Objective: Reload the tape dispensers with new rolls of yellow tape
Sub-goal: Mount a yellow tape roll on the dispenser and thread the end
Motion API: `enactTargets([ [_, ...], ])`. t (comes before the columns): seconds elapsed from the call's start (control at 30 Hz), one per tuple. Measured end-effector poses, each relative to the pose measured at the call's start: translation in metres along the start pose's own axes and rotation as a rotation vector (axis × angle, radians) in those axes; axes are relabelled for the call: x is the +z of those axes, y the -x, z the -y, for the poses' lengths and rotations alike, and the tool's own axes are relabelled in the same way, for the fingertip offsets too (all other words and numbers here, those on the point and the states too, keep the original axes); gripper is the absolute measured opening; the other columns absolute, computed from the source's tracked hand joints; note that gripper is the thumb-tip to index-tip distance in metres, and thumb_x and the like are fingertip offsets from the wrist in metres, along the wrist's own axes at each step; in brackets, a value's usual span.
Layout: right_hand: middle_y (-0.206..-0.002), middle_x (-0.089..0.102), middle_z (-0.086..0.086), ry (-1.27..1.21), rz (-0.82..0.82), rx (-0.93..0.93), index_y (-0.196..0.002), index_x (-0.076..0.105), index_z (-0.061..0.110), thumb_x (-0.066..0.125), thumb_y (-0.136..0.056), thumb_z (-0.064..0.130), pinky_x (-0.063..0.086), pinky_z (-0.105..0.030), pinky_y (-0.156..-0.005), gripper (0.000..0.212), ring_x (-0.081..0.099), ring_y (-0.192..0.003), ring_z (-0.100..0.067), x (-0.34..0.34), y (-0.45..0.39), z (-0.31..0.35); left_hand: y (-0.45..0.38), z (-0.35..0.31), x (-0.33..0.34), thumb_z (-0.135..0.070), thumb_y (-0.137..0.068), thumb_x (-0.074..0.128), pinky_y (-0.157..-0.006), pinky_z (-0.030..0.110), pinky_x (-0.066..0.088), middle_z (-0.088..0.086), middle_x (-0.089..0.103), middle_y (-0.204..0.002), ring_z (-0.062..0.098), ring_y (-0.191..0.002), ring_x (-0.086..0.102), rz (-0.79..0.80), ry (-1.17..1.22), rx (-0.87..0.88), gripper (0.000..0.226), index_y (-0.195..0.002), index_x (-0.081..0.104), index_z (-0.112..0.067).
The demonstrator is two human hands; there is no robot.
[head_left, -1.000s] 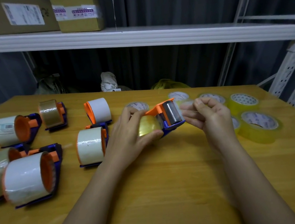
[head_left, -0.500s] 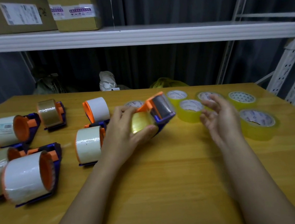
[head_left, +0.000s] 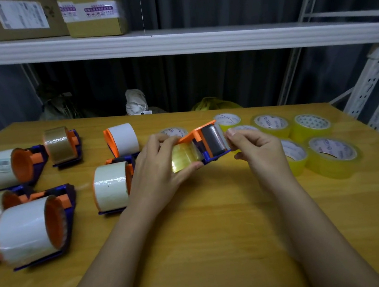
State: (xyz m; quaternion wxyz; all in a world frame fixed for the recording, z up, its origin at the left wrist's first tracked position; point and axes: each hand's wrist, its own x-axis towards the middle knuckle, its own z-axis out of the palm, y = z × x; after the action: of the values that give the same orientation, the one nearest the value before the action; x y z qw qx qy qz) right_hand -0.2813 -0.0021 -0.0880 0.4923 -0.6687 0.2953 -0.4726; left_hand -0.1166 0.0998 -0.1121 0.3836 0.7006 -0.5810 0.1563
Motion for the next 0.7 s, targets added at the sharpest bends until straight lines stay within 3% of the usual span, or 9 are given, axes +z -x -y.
enactTargets([
  [0.33, -0.080, 0.071, 0.023, -0.051, 0.058, 0.064, -0.088, 0.071, 0.026, 0.062, -0.092, 0.022, 0.053, -0.015, -0.067, 0.010, 0.064, -0.080, 0.006, -0.0021, -0.0002, -0.0020, 0.0014, -0.0015, -0.0005, -0.058, -0.076, 0.057, -0.082, 0.046, 0.051, 0.012, 0.052, -0.114, 0.027, -0.104, 0.055, -0.007, -0.014, 0.005, 0.069, -0.122, 0.057, -0.007],
  [0.5, -0.081, 0.073, 0.013, -0.068, -0.017, 0.051, -0.090, 0.072, 0.024, 0.065, -0.091, 0.021, 0.050, -0.014, -0.066, 0.008, 0.065, -0.078, 0.002, -0.0064, -0.0017, -0.0019, 0.0022, -0.0023, -0.0002, -0.061, -0.076, 0.054, -0.081, 0.044, 0.051, 0.010, 0.052, -0.115, 0.027, -0.104, 0.054, -0.001, -0.021, -0.003, 0.070, -0.122, 0.057, -0.008],
  [0.7, -0.077, 0.071, 0.006, -0.223, 0.007, 0.159, -0.095, 0.073, 0.014, 0.066, -0.089, 0.015, 0.051, -0.015, -0.065, 0.009, 0.063, -0.073, -0.002, -0.0078, -0.0036, -0.0024, 0.0014, 0.0001, 0.0013, -0.065, -0.078, 0.052, -0.080, 0.044, 0.052, 0.010, 0.051, -0.114, 0.025, -0.103, 0.054, -0.003, -0.030, 0.016, 0.072, -0.122, 0.056, -0.008],
])
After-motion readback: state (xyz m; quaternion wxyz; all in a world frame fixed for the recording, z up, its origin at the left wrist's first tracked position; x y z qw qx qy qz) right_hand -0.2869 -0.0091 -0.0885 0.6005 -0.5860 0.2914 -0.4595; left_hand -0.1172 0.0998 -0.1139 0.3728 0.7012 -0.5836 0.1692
